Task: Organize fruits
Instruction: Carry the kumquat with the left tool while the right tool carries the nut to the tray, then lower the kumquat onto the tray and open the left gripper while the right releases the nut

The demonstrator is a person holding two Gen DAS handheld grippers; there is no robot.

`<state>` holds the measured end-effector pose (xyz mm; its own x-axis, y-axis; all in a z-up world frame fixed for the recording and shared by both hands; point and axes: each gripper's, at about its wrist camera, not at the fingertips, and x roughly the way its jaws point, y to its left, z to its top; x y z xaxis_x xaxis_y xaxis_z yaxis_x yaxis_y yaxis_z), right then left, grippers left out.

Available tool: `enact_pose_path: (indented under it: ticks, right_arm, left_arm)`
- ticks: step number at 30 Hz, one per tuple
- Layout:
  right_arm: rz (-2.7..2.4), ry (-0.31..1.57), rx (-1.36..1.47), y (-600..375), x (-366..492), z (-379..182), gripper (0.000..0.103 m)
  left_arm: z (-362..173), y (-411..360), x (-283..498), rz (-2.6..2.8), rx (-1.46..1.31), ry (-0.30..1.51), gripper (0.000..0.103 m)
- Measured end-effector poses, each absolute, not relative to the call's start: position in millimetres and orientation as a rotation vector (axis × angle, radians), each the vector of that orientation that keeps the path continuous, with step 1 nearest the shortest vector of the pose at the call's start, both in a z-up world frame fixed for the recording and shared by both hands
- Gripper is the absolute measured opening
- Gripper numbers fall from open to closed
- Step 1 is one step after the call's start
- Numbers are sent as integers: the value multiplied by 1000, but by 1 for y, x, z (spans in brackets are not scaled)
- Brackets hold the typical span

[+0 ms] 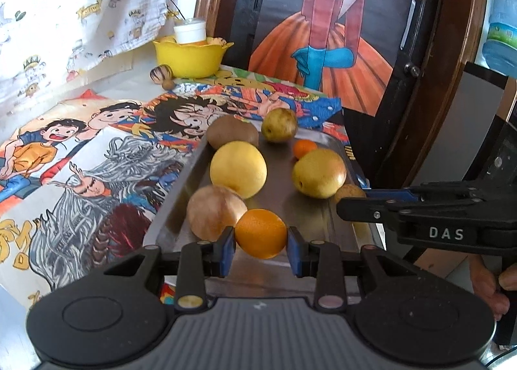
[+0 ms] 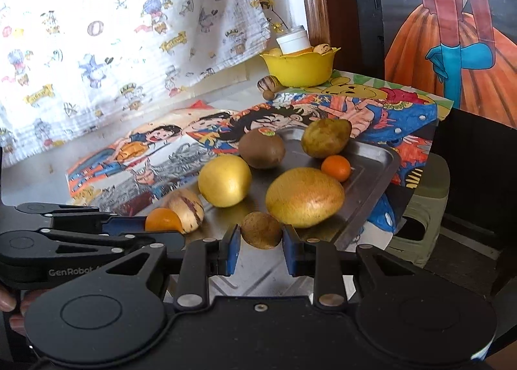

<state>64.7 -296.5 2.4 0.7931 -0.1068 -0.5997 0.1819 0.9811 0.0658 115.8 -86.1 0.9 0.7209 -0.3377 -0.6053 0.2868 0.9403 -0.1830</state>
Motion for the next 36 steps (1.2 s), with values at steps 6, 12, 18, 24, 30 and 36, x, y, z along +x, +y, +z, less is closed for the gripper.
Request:
enact_pose_path:
  ticks: [6, 12, 18, 24, 30, 36]
  right_arm:
    - [-167, 643, 111, -301, 67, -3, 30]
    - [-175, 655, 100, -303, 71, -10, 30]
    - [-181, 668, 95, -306, 76, -17, 30]
    - [-182, 670, 97, -307, 78, -20, 30]
    - [-185, 671, 94, -308, 80, -21, 30]
    - [-184, 669, 89, -310, 80, -22, 31]
  left_arm:
    - [-2, -89, 117, -336, -61, 706, 37]
    - [-6, -91, 120, -333, -53, 729, 37]
    - [-9, -92, 124, -323, -47, 752, 37]
    - [-10, -90, 125, -317, -48, 760, 37]
    - [-10, -90, 125, -316, -46, 760, 37]
    - [-10, -90, 125, -317, -49, 762, 37]
